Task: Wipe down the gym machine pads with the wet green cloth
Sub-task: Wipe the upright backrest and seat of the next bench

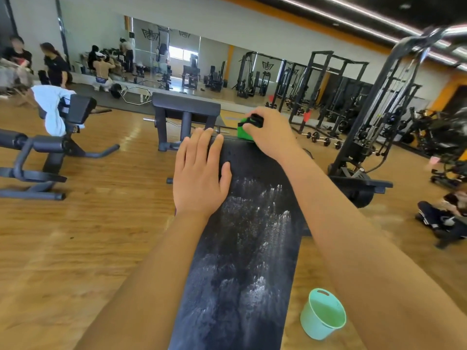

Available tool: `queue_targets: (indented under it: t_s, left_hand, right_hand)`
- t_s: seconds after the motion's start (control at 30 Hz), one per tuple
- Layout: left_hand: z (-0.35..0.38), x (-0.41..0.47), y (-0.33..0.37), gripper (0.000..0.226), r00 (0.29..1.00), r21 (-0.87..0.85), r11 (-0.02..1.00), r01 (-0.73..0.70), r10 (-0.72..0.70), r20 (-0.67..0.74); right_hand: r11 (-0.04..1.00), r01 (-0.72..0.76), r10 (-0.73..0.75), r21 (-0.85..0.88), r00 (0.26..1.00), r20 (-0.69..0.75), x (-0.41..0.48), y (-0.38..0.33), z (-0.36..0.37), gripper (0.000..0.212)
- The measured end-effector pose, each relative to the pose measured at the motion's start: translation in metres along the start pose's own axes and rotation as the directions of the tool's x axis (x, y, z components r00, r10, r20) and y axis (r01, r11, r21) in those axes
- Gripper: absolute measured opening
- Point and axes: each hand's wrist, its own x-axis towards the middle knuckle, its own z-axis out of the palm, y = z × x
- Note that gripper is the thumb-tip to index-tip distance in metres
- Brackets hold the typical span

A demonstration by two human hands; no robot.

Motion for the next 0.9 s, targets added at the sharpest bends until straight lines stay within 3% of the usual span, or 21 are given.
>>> queue_targets:
  t_s: [0.17, 0.43, 0.63, 0.77, 0.9]
  left_hand:
    - [-0.001, 0.000, -0.001, 0.048, 1.000, -0.017, 1.000, 0.001, -0.001, 0.013]
    - [0.000, 0.000, -0.001, 0.047, 1.000, -0.024, 1.000, 0.003, -0.002, 0.023]
    - [0.000, -0.001, -0.001, 0.048, 1.000, -0.080, 0.997, 0.016, -0.015, 0.021]
    - [0.001, -0.003, -0.003, 0.060, 0.988, -0.086, 0.985, 0.152, -0.149, 0.046]
    - [-0.001, -0.004, 0.001, 0.067, 0.945, -0.092, 0.944, 0.317, -0.307, 0.112]
  right_hand:
    - [0.993, 0.120, -0.118, -0.016, 0.990, 0.073, 0.003, -0.018, 0.009, 0.027]
    - [0.989, -0.125, 0.129, -0.077, 0.991, 0.043, 0.012, 0.021, -0.018, 0.029]
    - [0.995, 0.073, -0.077, 0.069, 0.995, 0.056, 0.017, -0.030, 0.028, 0.023]
    - [0.990, 0.124, -0.130, 0.070, 0.986, 0.102, 0.013, -0.016, 0.015, 0.026]
    - [0.999, 0.044, -0.040, -0.025, 0.989, 0.140, 0.018, 0.015, -0.007, 0.026]
